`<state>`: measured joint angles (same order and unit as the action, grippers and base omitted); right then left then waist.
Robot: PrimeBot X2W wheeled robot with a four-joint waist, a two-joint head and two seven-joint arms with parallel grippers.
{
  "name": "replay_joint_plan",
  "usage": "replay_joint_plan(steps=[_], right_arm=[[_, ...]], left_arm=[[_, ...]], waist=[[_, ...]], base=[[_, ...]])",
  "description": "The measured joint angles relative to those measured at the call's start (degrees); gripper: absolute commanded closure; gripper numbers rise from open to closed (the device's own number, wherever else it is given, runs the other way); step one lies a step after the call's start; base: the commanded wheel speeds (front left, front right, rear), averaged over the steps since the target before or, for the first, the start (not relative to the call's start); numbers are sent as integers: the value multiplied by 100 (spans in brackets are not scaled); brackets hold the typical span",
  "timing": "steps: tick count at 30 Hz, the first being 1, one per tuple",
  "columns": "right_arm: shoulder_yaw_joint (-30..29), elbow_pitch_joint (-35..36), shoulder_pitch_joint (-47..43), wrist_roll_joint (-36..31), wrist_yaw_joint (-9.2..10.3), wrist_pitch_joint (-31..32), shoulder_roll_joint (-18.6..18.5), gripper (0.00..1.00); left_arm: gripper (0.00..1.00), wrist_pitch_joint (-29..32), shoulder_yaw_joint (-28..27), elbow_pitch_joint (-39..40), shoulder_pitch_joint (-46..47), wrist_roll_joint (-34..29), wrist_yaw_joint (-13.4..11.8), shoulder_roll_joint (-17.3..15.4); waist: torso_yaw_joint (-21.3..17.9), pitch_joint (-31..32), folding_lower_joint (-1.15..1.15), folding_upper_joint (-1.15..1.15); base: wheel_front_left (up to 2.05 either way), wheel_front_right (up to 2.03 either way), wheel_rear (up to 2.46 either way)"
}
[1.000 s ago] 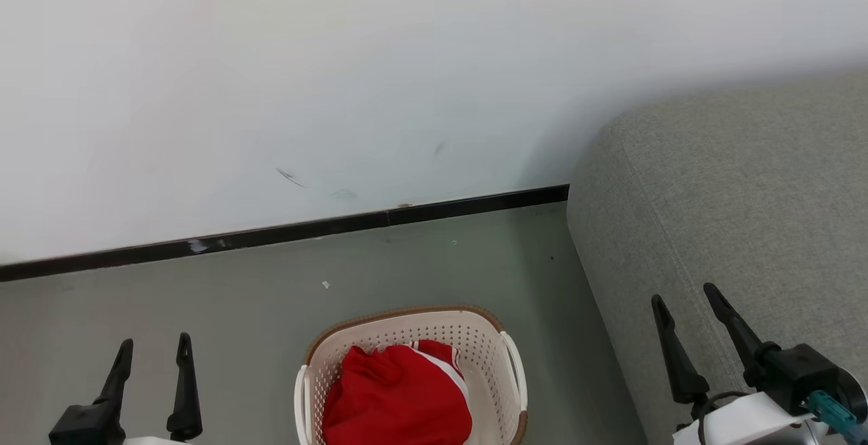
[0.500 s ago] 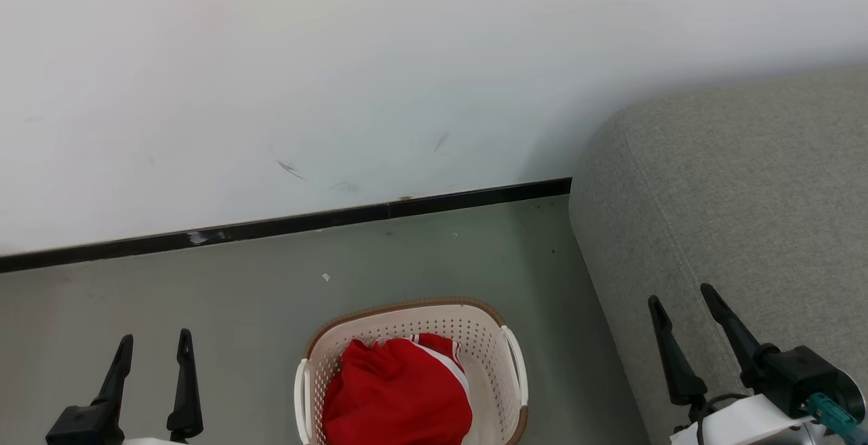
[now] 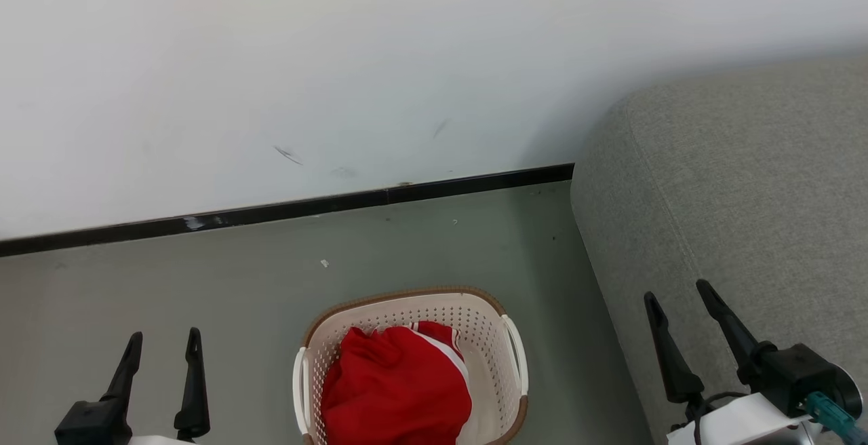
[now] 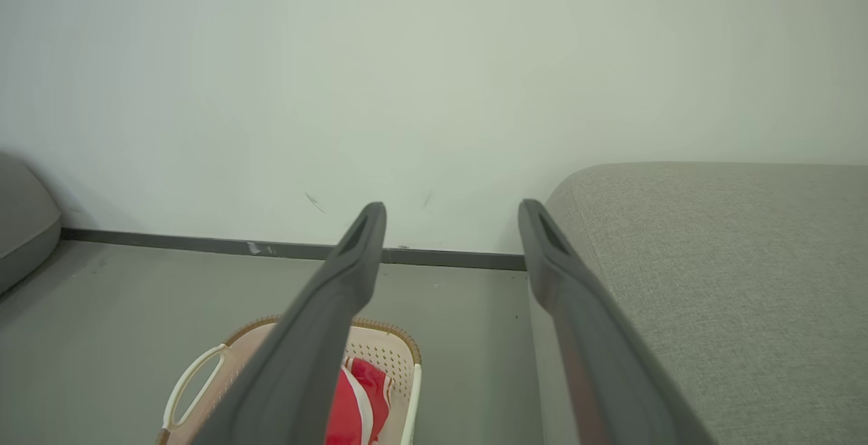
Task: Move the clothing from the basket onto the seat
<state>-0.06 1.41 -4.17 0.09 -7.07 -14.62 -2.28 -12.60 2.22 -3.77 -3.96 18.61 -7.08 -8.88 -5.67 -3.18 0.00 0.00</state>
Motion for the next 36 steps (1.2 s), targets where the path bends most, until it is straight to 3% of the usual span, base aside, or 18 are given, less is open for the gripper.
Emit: replay_joint_plan(steps=[10, 36], right_arm=[[27, 119, 36, -7, 0, 0, 0, 0], [-86, 655, 602, 53, 0, 0, 0, 0]], left_arm=[[0, 223, 234, -81, 128, -14, 79, -57], [0, 757, 1145, -773, 1438, -482, 643, -160]], waist=[[-29, -278, 0, 0], [-419, -1431, 0, 0]], base=[[0, 0, 0], [0, 0, 0]])
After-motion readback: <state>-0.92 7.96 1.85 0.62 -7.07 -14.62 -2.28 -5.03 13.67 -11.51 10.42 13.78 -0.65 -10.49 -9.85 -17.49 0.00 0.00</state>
